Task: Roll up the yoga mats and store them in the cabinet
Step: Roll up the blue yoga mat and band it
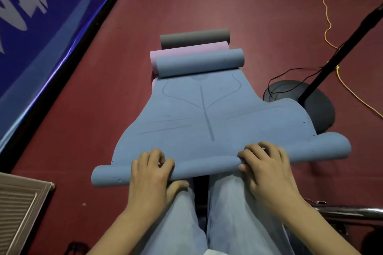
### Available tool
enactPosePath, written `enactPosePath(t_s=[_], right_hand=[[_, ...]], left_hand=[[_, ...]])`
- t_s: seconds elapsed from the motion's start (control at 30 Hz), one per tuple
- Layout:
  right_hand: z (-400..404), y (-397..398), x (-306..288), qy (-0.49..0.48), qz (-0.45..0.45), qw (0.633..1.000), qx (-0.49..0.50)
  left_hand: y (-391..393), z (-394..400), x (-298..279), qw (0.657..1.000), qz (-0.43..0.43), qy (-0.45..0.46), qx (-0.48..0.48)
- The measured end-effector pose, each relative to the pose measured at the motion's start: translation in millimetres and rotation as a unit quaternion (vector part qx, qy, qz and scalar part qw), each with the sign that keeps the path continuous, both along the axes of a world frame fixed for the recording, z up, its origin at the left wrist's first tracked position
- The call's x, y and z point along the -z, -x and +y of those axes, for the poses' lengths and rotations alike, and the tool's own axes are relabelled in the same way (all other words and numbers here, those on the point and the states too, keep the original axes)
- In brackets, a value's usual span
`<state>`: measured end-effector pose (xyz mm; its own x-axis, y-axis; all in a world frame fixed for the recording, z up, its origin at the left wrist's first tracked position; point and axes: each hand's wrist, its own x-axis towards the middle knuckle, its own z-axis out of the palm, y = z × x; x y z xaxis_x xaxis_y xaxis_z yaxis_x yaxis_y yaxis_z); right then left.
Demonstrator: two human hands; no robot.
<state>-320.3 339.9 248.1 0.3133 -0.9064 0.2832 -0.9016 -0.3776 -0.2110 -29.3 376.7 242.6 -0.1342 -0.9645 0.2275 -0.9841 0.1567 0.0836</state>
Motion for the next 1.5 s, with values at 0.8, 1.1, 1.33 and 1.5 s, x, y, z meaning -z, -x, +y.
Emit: enactPosePath(t_s=[0.8, 1.1, 1.33, 1.5], right_hand=[[-31.1, 5.3, -19.1, -0.139, -0.028, 0.99, -0.017], [64.4, 38.5, -14.8, -0.12, -0.057, 0.989, -0.067], [54.4, 22.6, -2.0, -0.067, -0.008, 0.998, 0.009], [30.7, 23.3, -6.5, -0.082, 0.011, 0.996, -0.034]], left_hand=[[-20.5, -50.9, -13.1, 0.978, 0.12, -0.171, 0.005], [-16.4, 18.1, -24.5, 0.96, 0.146, -0.236, 0.025], [-14.3, 14.5, -9.7, 0.974, 0.132, -0.182, 0.004], [-5.6, 19.2, -0.1, 0.987, 0.145, -0.06, 0.031]])
